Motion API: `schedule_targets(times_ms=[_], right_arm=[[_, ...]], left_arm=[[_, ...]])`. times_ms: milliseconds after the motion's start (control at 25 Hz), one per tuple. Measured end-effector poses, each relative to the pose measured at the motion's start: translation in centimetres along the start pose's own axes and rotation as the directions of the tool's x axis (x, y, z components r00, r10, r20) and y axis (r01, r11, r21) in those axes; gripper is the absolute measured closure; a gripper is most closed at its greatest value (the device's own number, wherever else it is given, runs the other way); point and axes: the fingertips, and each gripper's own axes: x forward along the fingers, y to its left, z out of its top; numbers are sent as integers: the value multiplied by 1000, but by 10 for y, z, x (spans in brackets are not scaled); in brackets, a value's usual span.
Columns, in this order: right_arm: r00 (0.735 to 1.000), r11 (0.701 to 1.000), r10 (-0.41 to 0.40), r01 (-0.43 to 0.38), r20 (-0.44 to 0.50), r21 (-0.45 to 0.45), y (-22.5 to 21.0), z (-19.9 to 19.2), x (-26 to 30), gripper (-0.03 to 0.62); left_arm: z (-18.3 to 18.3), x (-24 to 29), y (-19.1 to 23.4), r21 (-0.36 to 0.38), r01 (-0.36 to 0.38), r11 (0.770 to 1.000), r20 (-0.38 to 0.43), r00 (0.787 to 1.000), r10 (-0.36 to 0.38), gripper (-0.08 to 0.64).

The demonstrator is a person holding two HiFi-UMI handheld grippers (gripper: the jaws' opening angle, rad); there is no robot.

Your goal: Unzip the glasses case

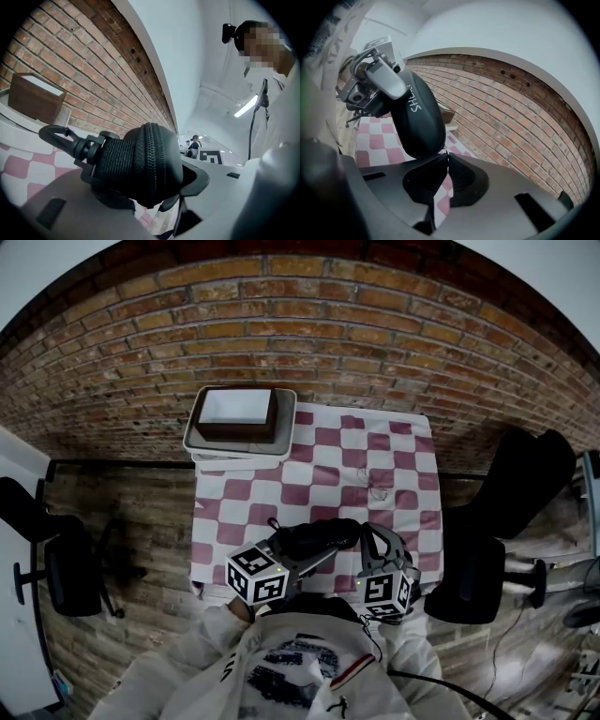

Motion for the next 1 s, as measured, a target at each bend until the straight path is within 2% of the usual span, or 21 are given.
schedule_targets(times_ms=[560,880,1000], right_arm=[[1000,997,-10,9,-7,-73,4,-3,-3,577],[1000,986,-10,7,-16,-167,4,-5,-5,577],[1000,981,-7,3,-21,-195,4,-7,-5,577]], left_arm=[[-11,3,-2,45,-13,999,-61,998,16,319],[-18,6,-4,57,-13,998,-95,995,18,319],[-22,8,-4,89,-18,996,-115,993,28,319]])
